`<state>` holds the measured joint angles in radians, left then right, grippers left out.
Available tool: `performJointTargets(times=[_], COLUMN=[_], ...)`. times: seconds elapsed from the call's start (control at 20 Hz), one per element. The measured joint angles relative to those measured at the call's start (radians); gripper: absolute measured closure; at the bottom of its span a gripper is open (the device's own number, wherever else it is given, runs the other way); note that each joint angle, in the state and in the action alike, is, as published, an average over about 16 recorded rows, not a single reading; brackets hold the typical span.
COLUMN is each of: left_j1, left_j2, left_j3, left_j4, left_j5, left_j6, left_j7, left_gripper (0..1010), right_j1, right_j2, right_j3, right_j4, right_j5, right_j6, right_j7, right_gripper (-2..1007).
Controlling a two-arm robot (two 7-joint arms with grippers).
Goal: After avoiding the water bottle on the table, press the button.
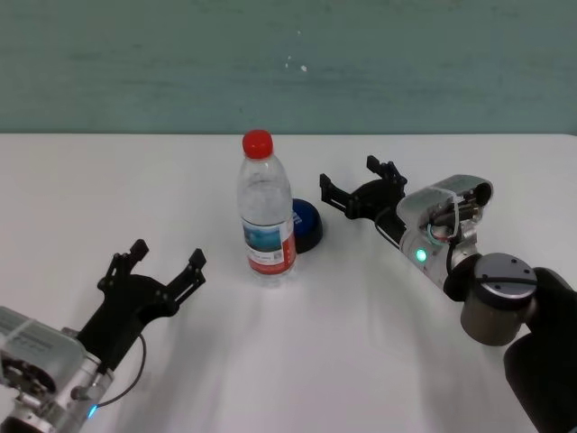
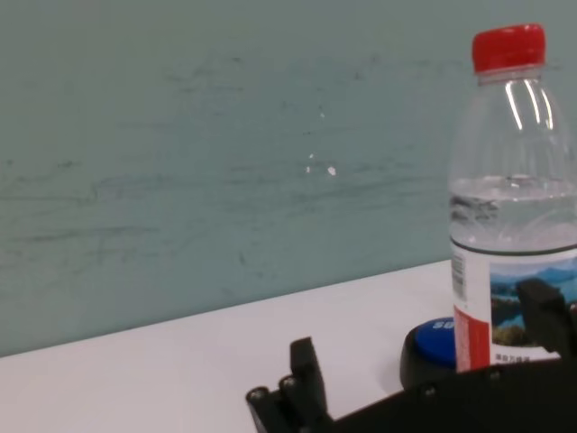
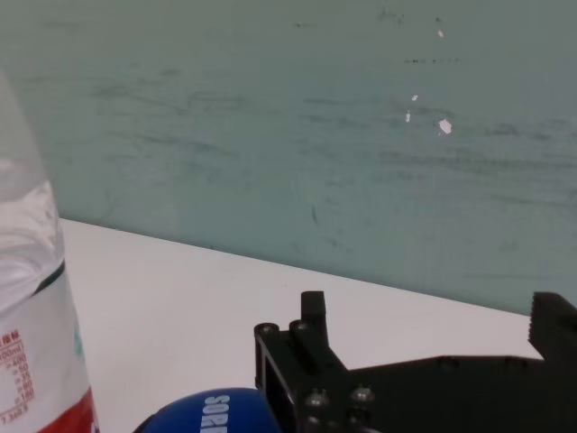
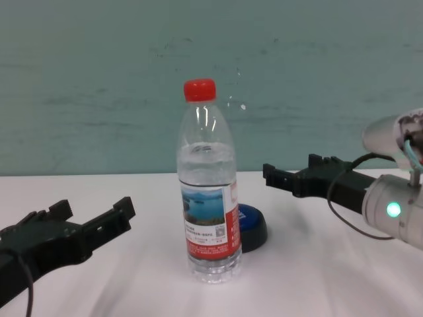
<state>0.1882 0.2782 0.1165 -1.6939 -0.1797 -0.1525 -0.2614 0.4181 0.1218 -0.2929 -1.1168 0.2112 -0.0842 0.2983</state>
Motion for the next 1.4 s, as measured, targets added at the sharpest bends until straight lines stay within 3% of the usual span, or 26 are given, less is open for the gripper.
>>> performJointTargets(times=[1.4], left_j1=[0.0], left_j2=[0.0], left_j3=[0.0], left_j4=[0.0], left_j5=[0.0], left_j6=[0.0], left_j7=[0.0], left_gripper=[0], right_j1=[-0.173], right_j2=[0.031], right_j3=[0.048], right_j4=[-0.219], right_j5=[-0.025], right_j6=[0.022], right_j7=[-0.067], right_gripper=[1])
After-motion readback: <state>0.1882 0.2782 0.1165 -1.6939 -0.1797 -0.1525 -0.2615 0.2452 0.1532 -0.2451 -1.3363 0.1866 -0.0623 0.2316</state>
